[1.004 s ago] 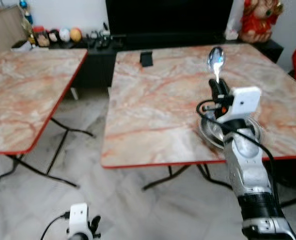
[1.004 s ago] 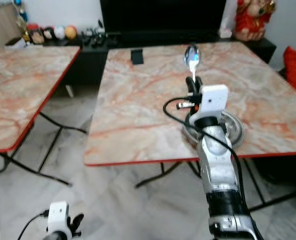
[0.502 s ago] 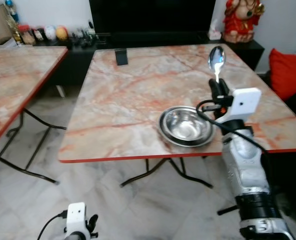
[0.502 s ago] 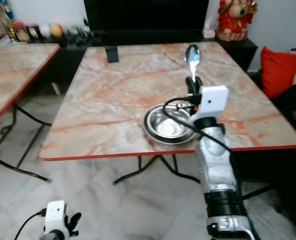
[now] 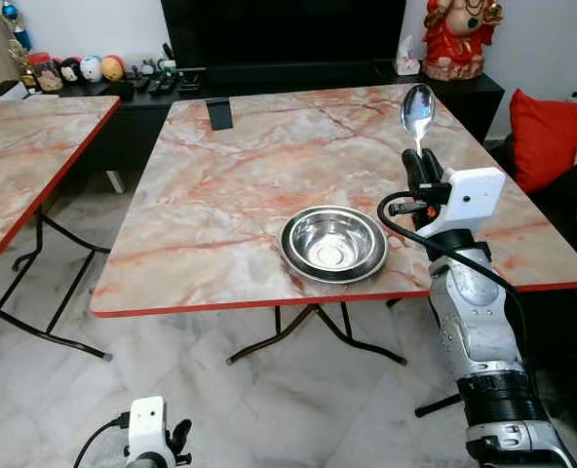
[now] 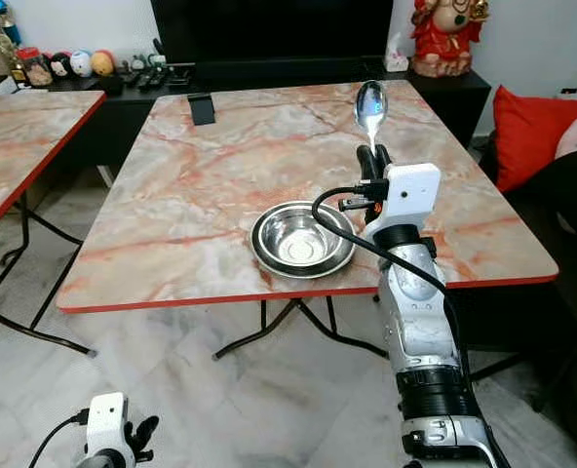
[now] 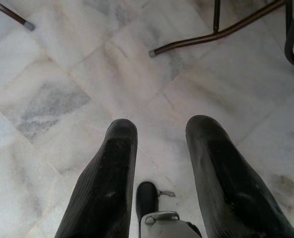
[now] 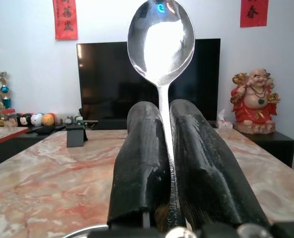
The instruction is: Setting the table
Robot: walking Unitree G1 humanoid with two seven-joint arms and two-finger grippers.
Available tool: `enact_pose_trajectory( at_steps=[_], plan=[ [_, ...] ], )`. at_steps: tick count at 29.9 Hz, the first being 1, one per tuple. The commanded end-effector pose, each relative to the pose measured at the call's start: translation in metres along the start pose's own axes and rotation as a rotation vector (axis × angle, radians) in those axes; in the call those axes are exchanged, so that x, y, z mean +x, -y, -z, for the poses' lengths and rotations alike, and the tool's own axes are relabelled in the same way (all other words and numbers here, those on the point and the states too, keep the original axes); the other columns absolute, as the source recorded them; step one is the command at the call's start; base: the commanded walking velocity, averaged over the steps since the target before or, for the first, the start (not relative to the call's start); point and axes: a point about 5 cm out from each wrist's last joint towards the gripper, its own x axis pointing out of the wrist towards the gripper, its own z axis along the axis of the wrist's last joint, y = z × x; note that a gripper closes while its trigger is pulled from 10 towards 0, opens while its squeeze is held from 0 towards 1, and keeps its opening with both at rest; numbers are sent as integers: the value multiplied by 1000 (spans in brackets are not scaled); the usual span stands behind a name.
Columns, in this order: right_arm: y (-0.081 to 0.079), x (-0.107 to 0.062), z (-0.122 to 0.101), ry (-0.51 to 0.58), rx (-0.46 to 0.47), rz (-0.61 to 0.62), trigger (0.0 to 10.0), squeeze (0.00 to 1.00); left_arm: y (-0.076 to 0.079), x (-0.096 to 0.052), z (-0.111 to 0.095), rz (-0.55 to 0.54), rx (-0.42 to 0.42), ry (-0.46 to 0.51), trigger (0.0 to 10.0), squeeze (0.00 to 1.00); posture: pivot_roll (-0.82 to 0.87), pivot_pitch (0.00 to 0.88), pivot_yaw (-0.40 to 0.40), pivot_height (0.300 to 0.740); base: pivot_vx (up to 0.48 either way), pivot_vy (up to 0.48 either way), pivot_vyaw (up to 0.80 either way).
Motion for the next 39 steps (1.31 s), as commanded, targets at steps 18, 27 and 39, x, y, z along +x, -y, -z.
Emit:
enact_pose_trajectory(
  at_steps=[18,27,39],
  plan=[
    [2,6,-3,7,5,24,10000,0,-6,-2,1,-7,-1,-3,10000,0,-94,0,55,740,280,0,-100],
    [5,9,-4,-9,-10,33,10000,0,-5,-2,2,-5,1,-9,10000,0,-97,0,57,740,30,0,0],
    [45,27,14,-368,9,161,10000,0,-5,-2,3,6,11,-26,10000,0,-111,0,66,740,0,0,0]
  ],
)
